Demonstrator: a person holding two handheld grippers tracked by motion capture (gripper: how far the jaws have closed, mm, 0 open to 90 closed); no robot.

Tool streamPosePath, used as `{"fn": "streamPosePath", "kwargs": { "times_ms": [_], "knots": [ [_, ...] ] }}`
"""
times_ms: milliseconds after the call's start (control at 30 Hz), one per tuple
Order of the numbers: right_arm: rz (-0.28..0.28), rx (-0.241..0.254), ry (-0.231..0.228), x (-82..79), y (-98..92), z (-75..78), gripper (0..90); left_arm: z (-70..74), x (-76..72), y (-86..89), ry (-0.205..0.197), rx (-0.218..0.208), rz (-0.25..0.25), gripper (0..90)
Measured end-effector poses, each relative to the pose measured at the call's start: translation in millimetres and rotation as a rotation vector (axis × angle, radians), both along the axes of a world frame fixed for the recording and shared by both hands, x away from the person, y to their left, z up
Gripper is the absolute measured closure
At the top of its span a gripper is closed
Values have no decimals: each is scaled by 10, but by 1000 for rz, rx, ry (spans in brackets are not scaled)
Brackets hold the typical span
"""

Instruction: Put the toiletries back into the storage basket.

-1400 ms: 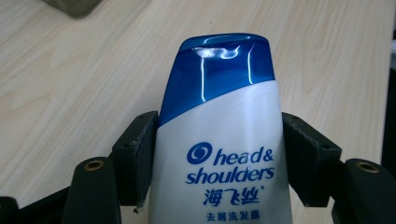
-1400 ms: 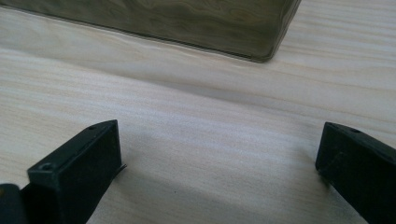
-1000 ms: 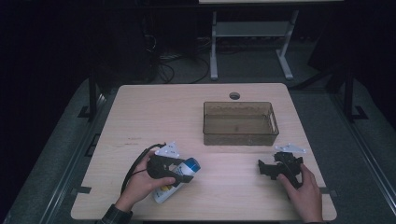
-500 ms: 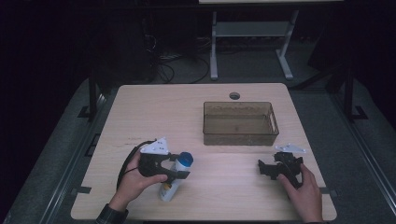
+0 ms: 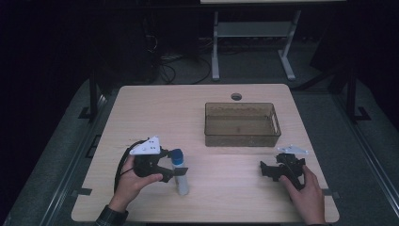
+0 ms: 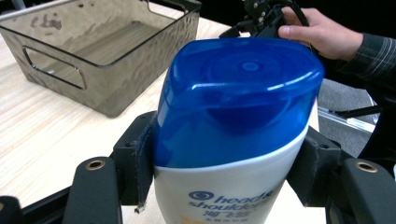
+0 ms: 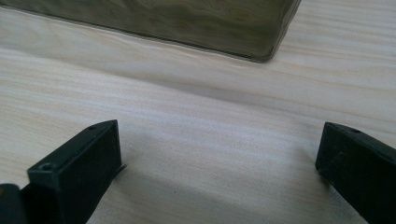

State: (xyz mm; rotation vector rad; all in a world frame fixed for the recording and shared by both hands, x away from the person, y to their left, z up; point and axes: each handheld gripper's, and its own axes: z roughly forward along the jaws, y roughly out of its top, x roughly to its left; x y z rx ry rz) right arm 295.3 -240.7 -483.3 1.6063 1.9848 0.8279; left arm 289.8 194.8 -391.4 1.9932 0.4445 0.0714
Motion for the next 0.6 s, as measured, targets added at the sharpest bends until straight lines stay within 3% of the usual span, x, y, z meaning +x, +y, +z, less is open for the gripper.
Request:
{"fn": "streamPosePath", "kwargs": {
  "times_ms": [600],
  "knots": [
    [0, 0, 0, 0, 0, 0, 0, 190, 120, -18, -57, -30, 71, 343]
  ]
}}
